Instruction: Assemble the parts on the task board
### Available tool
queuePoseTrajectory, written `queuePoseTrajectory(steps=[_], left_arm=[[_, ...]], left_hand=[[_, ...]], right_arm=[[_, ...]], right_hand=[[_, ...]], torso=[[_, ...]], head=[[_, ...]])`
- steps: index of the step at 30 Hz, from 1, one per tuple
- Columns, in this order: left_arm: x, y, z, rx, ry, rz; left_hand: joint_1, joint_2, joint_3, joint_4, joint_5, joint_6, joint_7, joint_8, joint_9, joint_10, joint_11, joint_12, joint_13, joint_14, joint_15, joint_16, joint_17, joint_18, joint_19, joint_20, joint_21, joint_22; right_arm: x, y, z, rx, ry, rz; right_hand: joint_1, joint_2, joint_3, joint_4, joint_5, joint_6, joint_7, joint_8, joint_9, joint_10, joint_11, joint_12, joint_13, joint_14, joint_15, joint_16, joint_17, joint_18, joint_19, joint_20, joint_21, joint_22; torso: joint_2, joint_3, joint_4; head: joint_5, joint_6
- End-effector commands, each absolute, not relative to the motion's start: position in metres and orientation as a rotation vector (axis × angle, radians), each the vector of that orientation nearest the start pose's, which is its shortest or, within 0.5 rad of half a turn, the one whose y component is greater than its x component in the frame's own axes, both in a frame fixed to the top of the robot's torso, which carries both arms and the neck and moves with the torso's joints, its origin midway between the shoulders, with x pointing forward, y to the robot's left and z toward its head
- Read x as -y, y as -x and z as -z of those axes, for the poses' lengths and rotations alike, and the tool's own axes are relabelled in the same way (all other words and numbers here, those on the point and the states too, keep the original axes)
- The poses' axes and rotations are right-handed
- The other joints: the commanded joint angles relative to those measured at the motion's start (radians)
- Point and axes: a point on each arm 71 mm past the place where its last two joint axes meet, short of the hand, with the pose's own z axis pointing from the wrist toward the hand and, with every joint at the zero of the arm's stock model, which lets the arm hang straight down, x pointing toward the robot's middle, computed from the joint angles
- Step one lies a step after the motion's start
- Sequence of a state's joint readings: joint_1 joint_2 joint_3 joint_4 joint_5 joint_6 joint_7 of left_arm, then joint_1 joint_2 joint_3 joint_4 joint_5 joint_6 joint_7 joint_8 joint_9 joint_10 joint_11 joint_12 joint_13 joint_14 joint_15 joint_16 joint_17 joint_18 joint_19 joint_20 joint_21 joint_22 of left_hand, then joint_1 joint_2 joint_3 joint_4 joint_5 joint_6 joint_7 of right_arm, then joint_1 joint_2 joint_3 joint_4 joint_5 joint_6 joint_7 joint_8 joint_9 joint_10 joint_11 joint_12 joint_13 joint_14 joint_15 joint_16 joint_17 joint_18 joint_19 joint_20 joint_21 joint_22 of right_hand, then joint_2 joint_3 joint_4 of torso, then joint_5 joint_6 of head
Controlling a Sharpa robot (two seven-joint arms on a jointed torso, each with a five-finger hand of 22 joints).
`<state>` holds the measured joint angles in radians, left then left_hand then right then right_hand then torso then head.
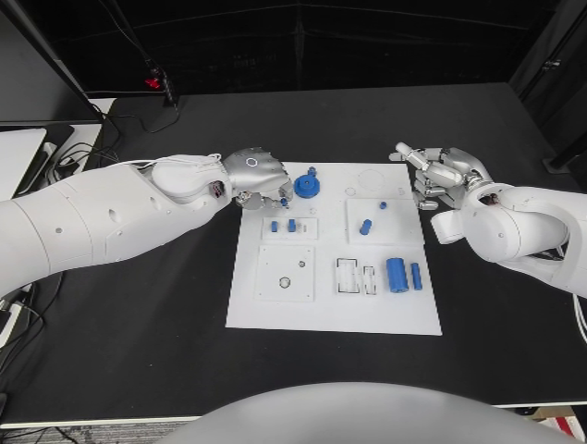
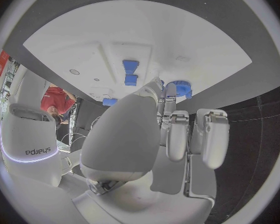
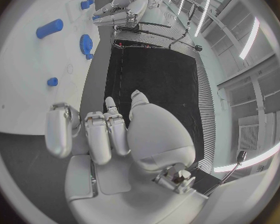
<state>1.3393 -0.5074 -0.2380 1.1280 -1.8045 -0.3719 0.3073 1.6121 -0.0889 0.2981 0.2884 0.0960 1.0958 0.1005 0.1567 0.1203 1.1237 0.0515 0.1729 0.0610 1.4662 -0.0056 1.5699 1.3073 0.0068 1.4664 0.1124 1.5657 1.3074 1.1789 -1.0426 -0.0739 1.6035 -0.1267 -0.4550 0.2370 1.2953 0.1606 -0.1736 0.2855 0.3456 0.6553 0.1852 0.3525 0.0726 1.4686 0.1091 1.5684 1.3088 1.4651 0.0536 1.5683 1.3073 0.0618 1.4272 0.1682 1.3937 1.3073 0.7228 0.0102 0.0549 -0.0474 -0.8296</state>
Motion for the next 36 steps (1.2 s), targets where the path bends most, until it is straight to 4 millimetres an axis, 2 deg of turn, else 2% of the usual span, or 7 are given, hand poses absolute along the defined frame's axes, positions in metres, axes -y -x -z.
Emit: queuePoseTrajectory(steps=[1, 8, 12, 17, 32, 36], left_arm=[[-0.1156, -0.5289, 0.1953, -1.44, -0.959, 0.654], [-0.1125, -0.5293, 0.1968, -1.444, -0.967, 0.659], [-0.1109, -0.5294, 0.1978, -1.455, -0.973, 0.66], [-0.1089, -0.5293, 0.1989, -1.468, -0.978, 0.66], [-0.1083, -0.5315, 0.2021, -1.511, -0.983, 0.646], [-0.1089, -0.5326, 0.2033, -1.531, -0.98, 0.634]], left_hand=[[0.0, -0.002, 0.006, 0.002, 0.0, 0.009, -0.003, 0.0, 0.006, -0.001, 0.003, -0.006, -0.001, 0.105, -0.002, 0.001, 0.263, -0.007, 0.104, -0.01, 0.005, 0.263], [0.0, -0.003, 0.009, 0.002, 0.0, 0.007, -0.002, -0.003, 0.005, -0.003, 0.004, -0.01, -0.001, 0.105, -0.002, 0.001, 0.263, -0.007, 0.104, -0.01, 0.005, 0.263], [0.0, -0.004, 0.01, 0.002, -0.001, 0.005, -0.001, -0.004, 0.005, -0.004, 0.005, -0.012, -0.001, 0.105, -0.001, 0.001, 0.263, -0.007, 0.104, -0.01, 0.005, 0.263], [0.001, -0.003, 0.012, 0.002, -0.001, 0.004, -0.001, -0.006, 0.004, -0.005, 0.005, -0.014, -0.001, 0.105, 0.0, 0.001, 0.263, -0.007, 0.104, -0.01, 0.005, 0.263], [0.0, -0.001, 0.015, 0.003, -0.002, 0.005, 0.0, -0.007, 0.004, -0.003, 0.006, -0.015, -0.001, 0.105, 0.001, 0.001, 0.263, -0.007, 0.104, -0.009, 0.005, 0.263], [0.001, -0.007, 0.018, 0.002, -0.005, -0.003, 0.002, -0.013, 0.002, -0.009, 0.009, -0.024, -0.001, 0.105, 0.004, 0.001, 0.263, -0.007, 0.104, -0.008, 0.005, 0.263]], right_arm=[[0.2909, -0.4619, 0.1993, -1.486, -1.162, -1.174], [0.2897, -0.462, 0.1994, -1.489, -1.161, -1.176], [0.2899, -0.4619, 0.1994, -1.489, -1.162, -1.176], [0.2894, -0.4619, 0.1993, -1.489, -1.161, -1.177], [0.2893, -0.4618, 0.1994, -1.49, -1.161, -1.178], [0.2892, -0.4618, 0.1993, -1.49, -1.161, -1.178]], right_hand=[[0.01, 0.003, -0.006, 0.001, 0.004, -0.007, 0.002, 0.003, -0.001, 0.102, 0.006, 0.002, 0.262, 0.106, 0.005, 0.002, 0.263, -0.009, -0.007, -0.001, -0.005, 0.194], [0.01, 0.003, -0.006, 0.001, 0.004, -0.007, 0.002, 0.003, -0.001, 0.102, 0.006, 0.002, 0.262, 0.106, 0.005, 0.002, 0.263, -0.009, -0.007, -0.001, -0.005, 0.194], [0.011, 0.003, -0.007, 0.001, 0.005, -0.007, 0.002, 0.004, -0.001, 0.102, 0.006, 0.002, 0.262, 0.106, 0.005, 0.002, 0.263, -0.009, -0.008, -0.001, -0.006, 0.194], [0.011, 0.003, -0.007, 0.001, 0.005, -0.007, 0.002, 0.004, -0.001, 0.102, 0.006, 0.002, 0.262, 0.106, 0.005, 0.002, 0.263, -0.009, -0.008, -0.001, -0.006, 0.194], [0.011, 0.003, -0.007, 0.001, 0.005, -0.007, 0.002, 0.005, -0.001, 0.102, 0.006, 0.002, 0.262, 0.106, 0.005, 0.002, 0.263, -0.009, -0.009, -0.001, -0.006, 0.194], [0.011, 0.003, -0.007, 0.001, 0.005, -0.007, 0.002, 0.005, -0.001, 0.102, 0.006, 0.002, 0.262, 0.106, 0.005, 0.002, 0.263, -0.009, -0.009, -0.001, -0.006, 0.194]], torso=[[0.0, 0.0001, -0.0004], [0.0, 0.0002, 0.0008], [0.0, 0.0014, 0.0003], [0.0, -0.0003, 0.0006], [-0.001, 0.0002, 0.0008], [0.0, 0.0006, 0.0005]], head=[[0.002, -0.002], [0.0, -0.003], [0.003, -0.008], [0.0, -0.006], [-0.002, -0.007], [-0.003, -0.006]])
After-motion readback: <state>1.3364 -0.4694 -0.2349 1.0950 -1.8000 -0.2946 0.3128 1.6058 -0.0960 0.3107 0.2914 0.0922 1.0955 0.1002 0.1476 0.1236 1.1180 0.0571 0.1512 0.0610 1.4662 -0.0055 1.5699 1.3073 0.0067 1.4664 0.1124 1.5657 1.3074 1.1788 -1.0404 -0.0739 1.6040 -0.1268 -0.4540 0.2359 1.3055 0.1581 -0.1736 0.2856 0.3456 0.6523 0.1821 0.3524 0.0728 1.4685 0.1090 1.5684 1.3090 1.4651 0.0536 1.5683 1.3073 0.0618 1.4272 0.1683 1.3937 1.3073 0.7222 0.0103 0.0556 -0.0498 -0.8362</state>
